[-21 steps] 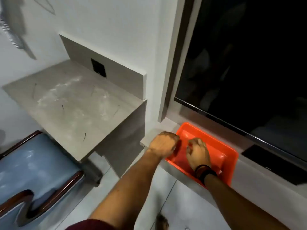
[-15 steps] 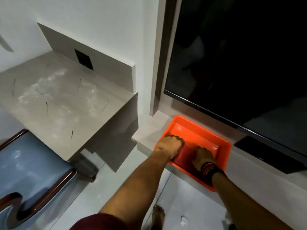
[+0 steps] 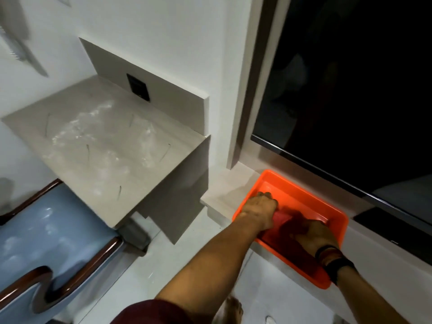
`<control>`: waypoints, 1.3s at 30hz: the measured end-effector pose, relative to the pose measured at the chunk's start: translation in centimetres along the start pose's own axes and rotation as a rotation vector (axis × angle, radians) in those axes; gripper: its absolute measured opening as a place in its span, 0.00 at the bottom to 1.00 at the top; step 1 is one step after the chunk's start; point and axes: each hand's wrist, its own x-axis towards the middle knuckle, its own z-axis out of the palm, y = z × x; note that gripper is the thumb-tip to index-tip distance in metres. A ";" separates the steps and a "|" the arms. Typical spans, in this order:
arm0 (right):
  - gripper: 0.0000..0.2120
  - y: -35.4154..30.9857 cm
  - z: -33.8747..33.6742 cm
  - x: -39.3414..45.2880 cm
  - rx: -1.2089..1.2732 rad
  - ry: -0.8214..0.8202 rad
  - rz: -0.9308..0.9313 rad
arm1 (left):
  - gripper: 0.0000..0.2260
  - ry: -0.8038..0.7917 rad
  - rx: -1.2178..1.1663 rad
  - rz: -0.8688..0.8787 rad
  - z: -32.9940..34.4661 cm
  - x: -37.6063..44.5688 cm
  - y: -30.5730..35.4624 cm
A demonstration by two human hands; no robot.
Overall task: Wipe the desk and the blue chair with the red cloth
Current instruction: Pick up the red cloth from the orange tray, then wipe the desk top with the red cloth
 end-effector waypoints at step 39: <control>0.44 -54.1 19.1 16.1 -0.187 0.286 -0.579 | 0.29 0.900 0.016 -0.905 -10.8 -15.1 -41.7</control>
